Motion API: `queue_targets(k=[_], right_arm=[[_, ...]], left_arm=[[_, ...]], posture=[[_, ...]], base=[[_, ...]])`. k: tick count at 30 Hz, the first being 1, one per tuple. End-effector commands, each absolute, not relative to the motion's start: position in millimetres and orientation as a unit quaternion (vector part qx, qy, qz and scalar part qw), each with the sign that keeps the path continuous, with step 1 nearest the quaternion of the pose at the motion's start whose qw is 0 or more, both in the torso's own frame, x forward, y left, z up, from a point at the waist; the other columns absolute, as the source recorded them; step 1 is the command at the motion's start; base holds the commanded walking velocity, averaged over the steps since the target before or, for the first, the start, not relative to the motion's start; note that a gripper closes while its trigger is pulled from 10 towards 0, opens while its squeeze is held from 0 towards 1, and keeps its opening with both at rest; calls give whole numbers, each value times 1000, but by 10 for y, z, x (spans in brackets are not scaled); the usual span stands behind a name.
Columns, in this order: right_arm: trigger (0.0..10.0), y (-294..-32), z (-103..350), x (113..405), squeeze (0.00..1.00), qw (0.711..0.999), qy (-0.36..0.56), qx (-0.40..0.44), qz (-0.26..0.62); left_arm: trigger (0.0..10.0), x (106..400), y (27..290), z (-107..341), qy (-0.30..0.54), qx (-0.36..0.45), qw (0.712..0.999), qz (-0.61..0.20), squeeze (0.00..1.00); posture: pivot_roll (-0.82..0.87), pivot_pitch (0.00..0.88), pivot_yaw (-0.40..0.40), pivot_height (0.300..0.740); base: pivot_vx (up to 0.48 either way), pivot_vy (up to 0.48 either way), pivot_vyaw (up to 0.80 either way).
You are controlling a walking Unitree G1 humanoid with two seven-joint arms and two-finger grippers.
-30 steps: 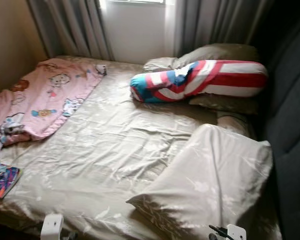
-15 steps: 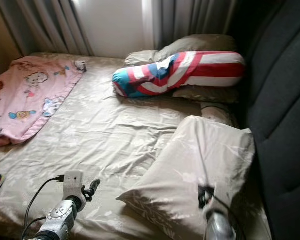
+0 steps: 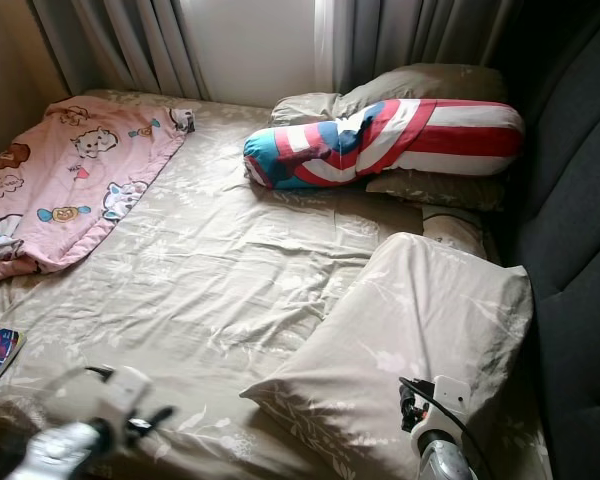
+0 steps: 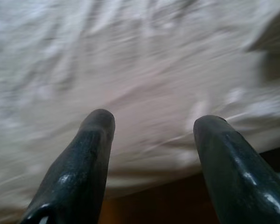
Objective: Clean up the room
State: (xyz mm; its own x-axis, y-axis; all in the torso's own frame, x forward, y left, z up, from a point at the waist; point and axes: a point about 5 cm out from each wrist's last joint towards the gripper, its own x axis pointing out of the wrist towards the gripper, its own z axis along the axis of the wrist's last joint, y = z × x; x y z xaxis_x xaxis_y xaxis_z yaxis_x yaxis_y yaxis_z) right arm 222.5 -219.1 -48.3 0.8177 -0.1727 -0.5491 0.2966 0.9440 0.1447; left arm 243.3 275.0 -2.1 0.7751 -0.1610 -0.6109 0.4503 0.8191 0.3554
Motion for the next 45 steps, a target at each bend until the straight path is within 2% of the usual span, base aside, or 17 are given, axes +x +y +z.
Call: queue_targets(k=[1, 2, 4, 6, 7, 8, 9, 11, 13, 15, 18, 26, 29, 32, 35, 43, 45], right_arm=[[10000, -2199, -486, 2228, 0, 945, 279, 115, -128], [10000, -2200, -482, 2233, 0, 945, 278, 114, -128], [10000, -2202, -477, 2239, 0, 946, 277, 114, -128], [10000, -2206, -463, 2256, 0, 947, 272, 113, -128], [10000, -2205, -453, 2269, 0, 948, 269, 112, -127], [10000, -2203, -443, 2281, 0, 949, 267, 110, -125], [10000, -2200, -435, 2292, 0, 950, 264, 109, -123], [10000, -2196, -412, 2318, 0, 953, 257, 105, -119], [10000, -2198, -404, 2327, 0, 954, 253, 105, -119], [10000, -2205, -350, 2383, 0, 959, 235, 101, -118], [10000, -2216, -284, 2435, 0, 966, 209, 95, -118], [10000, -2192, -214, 2487, 0, 973, 181, 78, -117], [10000, -2199, -185, 2519, 0, 974, 175, 80, -119], [10000, -2182, -168, 2536, 0, 977, 170, 73, -104], [10000, -2208, -140, 2534, 0, 979, 153, 73, -113], [10000, -2200, -181, 2514, 0, 972, 170, 80, -139], [10000, -2215, -196, 2505, 0, 969, 178, 83, -149]], left_arm=[[10000, 2530, 2824, 55, 290, 347, 880, -143, 0], [10000, 2585, 2902, 114, 290, 384, 870, -110, 0], [10000, 2645, 2950, 178, 280, 407, 866, -81, 0], [10000, 2765, 2901, 288, 233, 380, 895, -36, 0], [10000, 2852, 2826, 361, 192, 318, 928, -2, 0], [10000, 2934, 2686, 403, 154, 208, 966, 15, 0], [10000, 2986, 2574, 425, 129, 121, 984, 20, 0], [10000, 3059, 2340, 449, 87, 2, 996, 11, 0], [10000, 3062, 2277, 438, 87, 9, 996, 0, 0], [10000, 3029, 2042, 328, 102, 1, 994, -38, 0], [10000, 2944, 1891, 208, 117, -11, 991, -69, 0], [10000, 2896, 1883, 186, 110, -16, 991, -80, 0], [10000, 2901, 1872, 169, 115, -46, 990, -62, 0], [10000, 2885, 1830, 165, 113, -11, 990, -86, 0], [10000, 2886, 1868, 168, 111, -25, 991, -66, 0], [10000, 2890, 1823, 183, 106, -3, 991, -82, 0], [10000, 2891, 1839, 184, 106, -4, 991, -78, 0]], posture=[[17, 31, -30, 740], [14, 29, -28, 740], [13, 26, -30, 740], [14, 25, -33, 740], [14, 25, -33, 740], [15, 21, -35, 740], [14, 18, -37, 740], [5, 10, -37, 740], [3, 8, -36, 740], [-11, 0, -36, 740], [-21, 0, -39, 740], [-6, 0, -43, 740], [2, 0, -44, 731], [-15, 0, -34, 712], [-12, 2, -36, 707], [-6, 16, -35, 707], [-6, 19, -35, 687]], base=[[0, 0, 0], [0, 0, 0], [0, 0, 0], [0, 0, 0], [0, 0, 0], [0, 0, 0], [0, 0, 0], [0, 0, 0], [0, 0, 0], [0, 0, 0], [0, 0, 0], [0, 0, 0], [0, 0, 0], [0, 0, 0], [0, 0, 0], [0, 0, 0], [0, 0, 0]])
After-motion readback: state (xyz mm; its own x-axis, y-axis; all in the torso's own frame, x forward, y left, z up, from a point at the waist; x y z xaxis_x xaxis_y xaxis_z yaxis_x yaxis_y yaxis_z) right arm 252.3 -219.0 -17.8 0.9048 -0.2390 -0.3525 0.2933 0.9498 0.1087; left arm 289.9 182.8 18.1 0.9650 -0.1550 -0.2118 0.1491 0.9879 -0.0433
